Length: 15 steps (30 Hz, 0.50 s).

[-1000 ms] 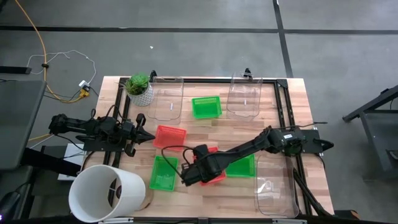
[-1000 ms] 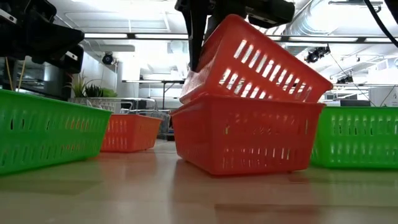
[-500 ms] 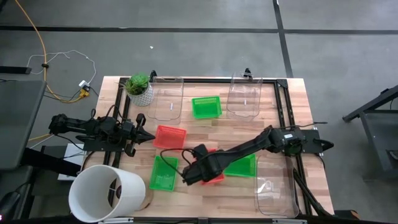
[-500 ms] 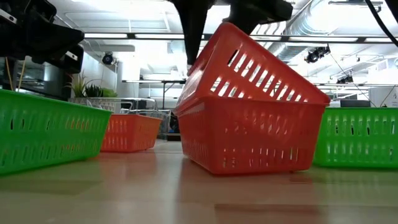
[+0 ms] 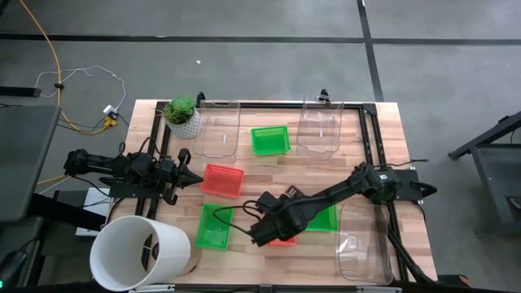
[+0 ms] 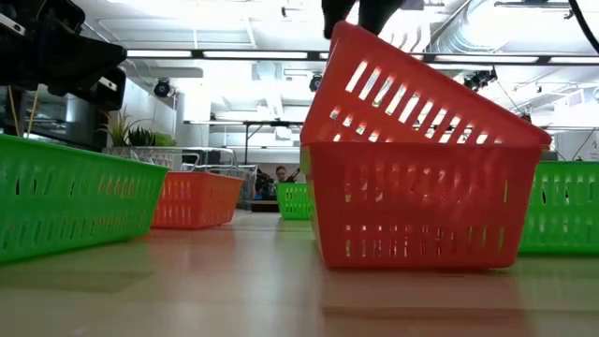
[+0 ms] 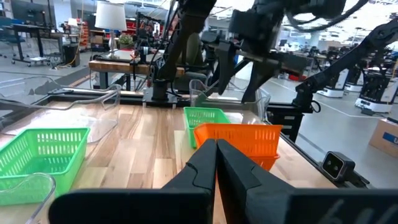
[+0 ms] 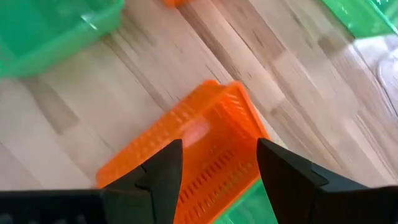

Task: Stack baskets by color
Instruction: Stack the top right orange bin on the bottom orange bin

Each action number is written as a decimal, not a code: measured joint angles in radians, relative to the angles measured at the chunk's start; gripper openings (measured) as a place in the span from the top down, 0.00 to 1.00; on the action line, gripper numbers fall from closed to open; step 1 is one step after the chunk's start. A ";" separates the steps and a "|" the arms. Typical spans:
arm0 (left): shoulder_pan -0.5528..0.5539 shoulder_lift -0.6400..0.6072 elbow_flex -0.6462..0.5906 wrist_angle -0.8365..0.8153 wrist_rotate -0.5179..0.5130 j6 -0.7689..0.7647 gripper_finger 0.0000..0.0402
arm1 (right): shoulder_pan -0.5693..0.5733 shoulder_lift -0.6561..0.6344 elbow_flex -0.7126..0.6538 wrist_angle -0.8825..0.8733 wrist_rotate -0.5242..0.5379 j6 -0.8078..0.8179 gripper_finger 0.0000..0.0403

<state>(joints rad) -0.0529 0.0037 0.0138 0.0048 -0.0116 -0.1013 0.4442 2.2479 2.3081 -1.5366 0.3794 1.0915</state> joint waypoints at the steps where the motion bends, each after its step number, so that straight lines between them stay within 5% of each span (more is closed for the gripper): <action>1: 0.000 0.000 0.000 0.000 0.000 0.000 1.00 | 0.000 -0.002 0.000 0.011 0.009 -0.013 0.52; 9: 0.000 0.000 0.000 0.000 0.000 0.000 1.00 | 0.029 -0.005 0.000 -0.006 0.110 -0.175 0.55; 15: 0.000 0.000 0.000 0.000 0.000 0.000 1.00 | 0.069 -0.040 0.000 -0.034 0.133 -0.247 0.82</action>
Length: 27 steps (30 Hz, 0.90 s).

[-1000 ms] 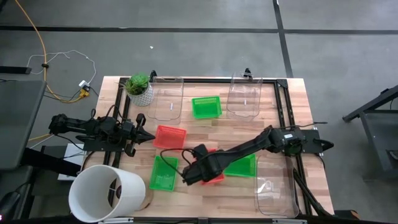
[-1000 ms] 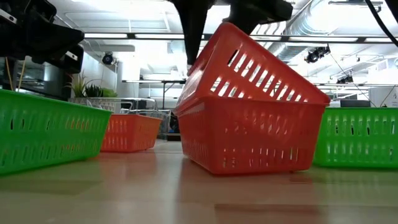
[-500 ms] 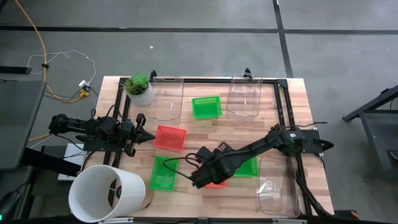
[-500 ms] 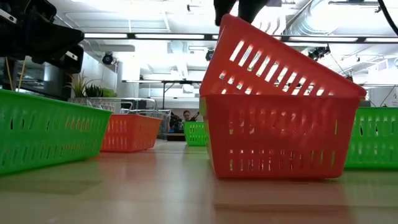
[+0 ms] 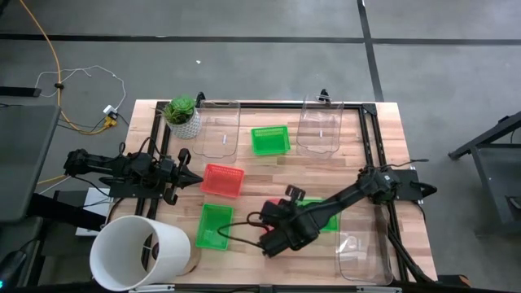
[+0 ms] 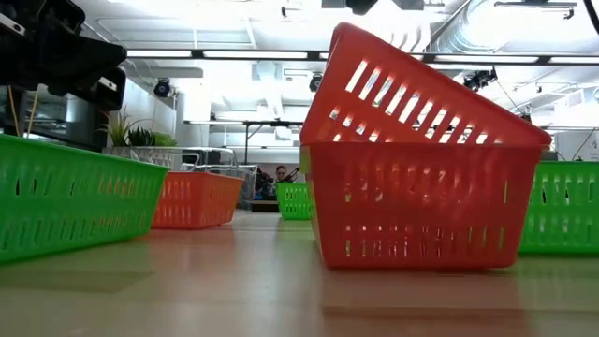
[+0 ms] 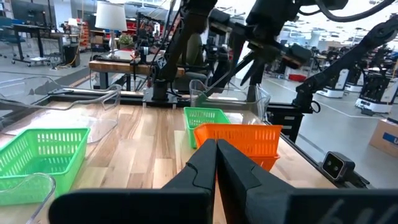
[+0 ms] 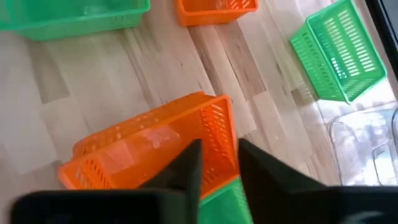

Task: Stack baskets by color
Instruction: Stack the top right orange bin on the bottom orange bin

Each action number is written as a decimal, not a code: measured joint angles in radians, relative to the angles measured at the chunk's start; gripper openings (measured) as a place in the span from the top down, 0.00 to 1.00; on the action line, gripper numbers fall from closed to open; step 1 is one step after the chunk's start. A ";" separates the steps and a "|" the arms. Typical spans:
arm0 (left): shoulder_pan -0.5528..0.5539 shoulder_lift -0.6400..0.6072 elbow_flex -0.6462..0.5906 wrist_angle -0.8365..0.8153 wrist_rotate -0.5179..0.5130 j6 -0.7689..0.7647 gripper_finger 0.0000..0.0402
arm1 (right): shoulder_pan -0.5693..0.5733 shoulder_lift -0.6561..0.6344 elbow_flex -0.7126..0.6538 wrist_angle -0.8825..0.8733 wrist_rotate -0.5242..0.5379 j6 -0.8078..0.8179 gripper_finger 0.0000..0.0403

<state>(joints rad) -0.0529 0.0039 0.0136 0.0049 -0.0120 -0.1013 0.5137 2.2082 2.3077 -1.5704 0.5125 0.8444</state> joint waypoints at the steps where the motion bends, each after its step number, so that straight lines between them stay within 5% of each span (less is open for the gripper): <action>1: 0.000 0.000 0.000 0.000 0.000 0.000 1.00 | 0.000 0.000 0.000 0.000 0.000 -0.001 0.88; 3: 0.000 0.000 0.000 0.000 0.000 0.000 1.00 | 0.001 -0.006 -0.001 -0.001 -0.002 -0.021 0.97; 8: 0.000 0.000 0.000 0.000 0.000 0.000 1.00 | -0.001 -0.026 -0.034 0.004 -0.048 -0.107 0.98; 13: 0.000 0.000 0.000 0.000 0.000 0.000 1.00 | 0.000 -0.212 -0.362 0.064 -0.092 -0.061 1.00; 21: 0.000 0.000 0.000 0.000 0.000 0.000 1.00 | -0.001 -0.723 -1.025 0.919 -0.146 -0.050 1.00; 27: 0.000 0.000 0.000 0.000 0.000 0.000 1.00 | 0.000 -0.804 -1.391 1.582 -0.150 -0.341 1.00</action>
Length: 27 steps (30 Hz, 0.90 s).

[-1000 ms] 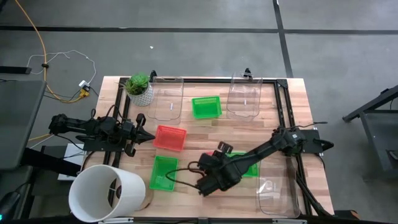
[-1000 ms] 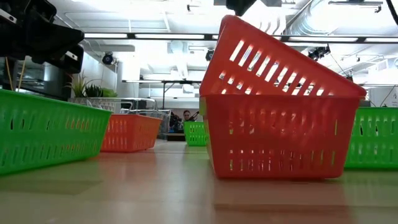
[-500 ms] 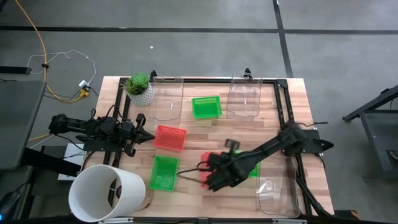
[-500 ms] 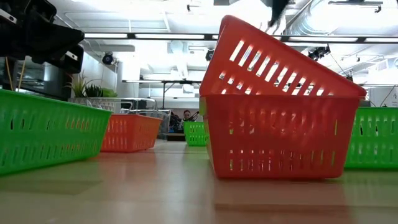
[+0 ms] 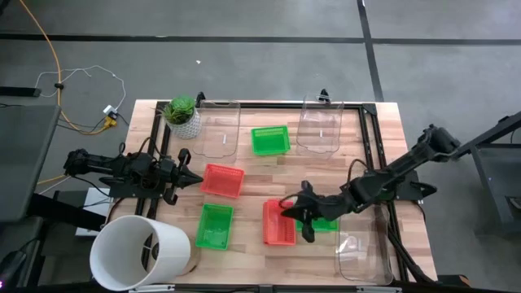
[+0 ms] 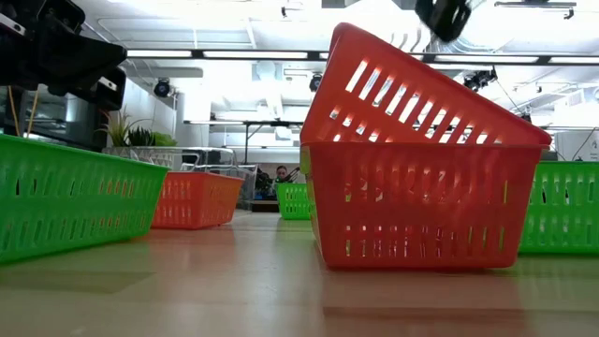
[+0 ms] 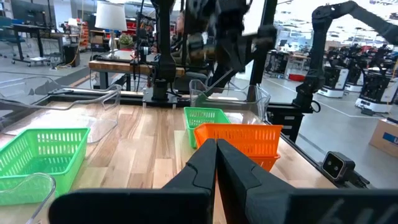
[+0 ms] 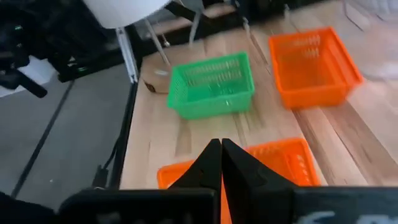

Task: Stack baskets by color
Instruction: Stack the top right orange bin on the bottom orange bin

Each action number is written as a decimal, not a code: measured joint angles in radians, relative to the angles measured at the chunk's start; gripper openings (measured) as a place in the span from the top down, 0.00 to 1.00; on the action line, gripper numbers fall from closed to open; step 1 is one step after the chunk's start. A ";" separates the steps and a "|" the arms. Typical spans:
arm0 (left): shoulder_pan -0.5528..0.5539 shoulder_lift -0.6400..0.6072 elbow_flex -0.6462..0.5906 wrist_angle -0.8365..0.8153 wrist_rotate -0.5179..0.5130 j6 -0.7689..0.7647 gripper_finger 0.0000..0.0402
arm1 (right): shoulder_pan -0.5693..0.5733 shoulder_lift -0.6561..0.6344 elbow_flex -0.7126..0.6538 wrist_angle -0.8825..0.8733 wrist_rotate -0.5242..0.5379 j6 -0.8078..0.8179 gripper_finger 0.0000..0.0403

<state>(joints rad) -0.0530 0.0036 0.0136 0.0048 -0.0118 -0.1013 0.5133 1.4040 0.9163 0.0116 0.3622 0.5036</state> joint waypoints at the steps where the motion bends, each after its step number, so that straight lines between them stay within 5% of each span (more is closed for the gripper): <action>1: 0.000 0.000 0.000 0.000 0.000 0.000 1.00 | 0.000 0.009 -0.041 0.086 0.002 -0.025 1.00; 8: 0.000 0.000 0.000 0.000 0.000 0.000 1.00 | -0.049 0.128 -0.195 0.547 -0.023 -0.109 1.00; 13: 0.000 0.000 0.000 0.000 0.000 0.000 1.00 | -0.064 0.224 -0.151 0.547 -0.114 -0.192 1.00; 27: 0.000 0.000 0.000 0.000 0.000 0.000 1.00 | -0.082 0.344 -0.060 0.481 -0.154 -0.195 1.00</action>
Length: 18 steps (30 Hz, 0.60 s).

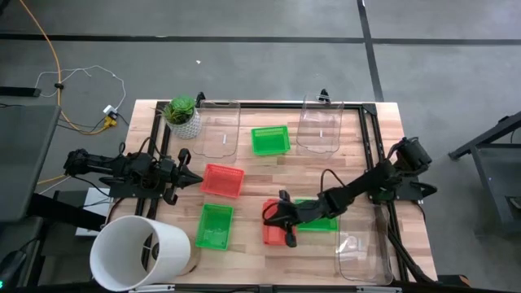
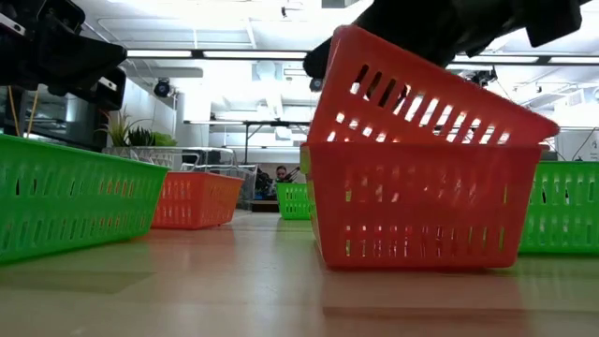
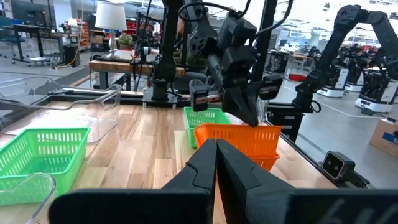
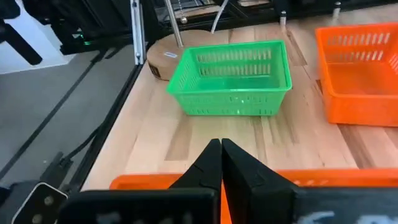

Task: Stack baskets by color
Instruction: Stack the top right orange bin on the bottom orange bin, then stack the top orange bin on the bottom stacked orange bins

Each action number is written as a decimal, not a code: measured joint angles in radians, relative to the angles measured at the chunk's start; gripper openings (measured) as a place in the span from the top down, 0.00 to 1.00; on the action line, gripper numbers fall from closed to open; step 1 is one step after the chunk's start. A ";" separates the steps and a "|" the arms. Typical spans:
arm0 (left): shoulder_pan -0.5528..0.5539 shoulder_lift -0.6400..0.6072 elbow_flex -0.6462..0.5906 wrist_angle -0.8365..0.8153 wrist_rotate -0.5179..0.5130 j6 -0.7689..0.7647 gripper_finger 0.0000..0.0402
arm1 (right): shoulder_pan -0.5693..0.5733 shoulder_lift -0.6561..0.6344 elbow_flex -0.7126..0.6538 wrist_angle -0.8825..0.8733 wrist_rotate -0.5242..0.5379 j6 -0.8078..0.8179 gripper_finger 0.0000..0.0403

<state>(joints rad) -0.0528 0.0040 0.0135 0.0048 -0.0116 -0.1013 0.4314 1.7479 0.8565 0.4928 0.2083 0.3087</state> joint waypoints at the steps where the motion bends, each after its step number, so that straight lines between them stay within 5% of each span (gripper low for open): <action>1: 0.000 0.000 0.000 0.000 0.000 0.000 1.00 | -0.002 0.000 0.003 -0.022 0.003 0.004 1.00; 8: 0.000 0.000 0.000 0.000 0.000 0.000 1.00 | -0.031 0.003 0.048 -0.203 0.024 0.026 1.00; 18: 0.000 0.000 0.000 0.000 0.000 0.000 1.00 | -0.038 -0.071 0.108 -0.204 0.022 -0.007 1.00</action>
<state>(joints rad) -0.0532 0.0040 0.0139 0.0048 -0.0116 -0.1013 0.3939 1.6771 0.9645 0.2887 0.2302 0.3017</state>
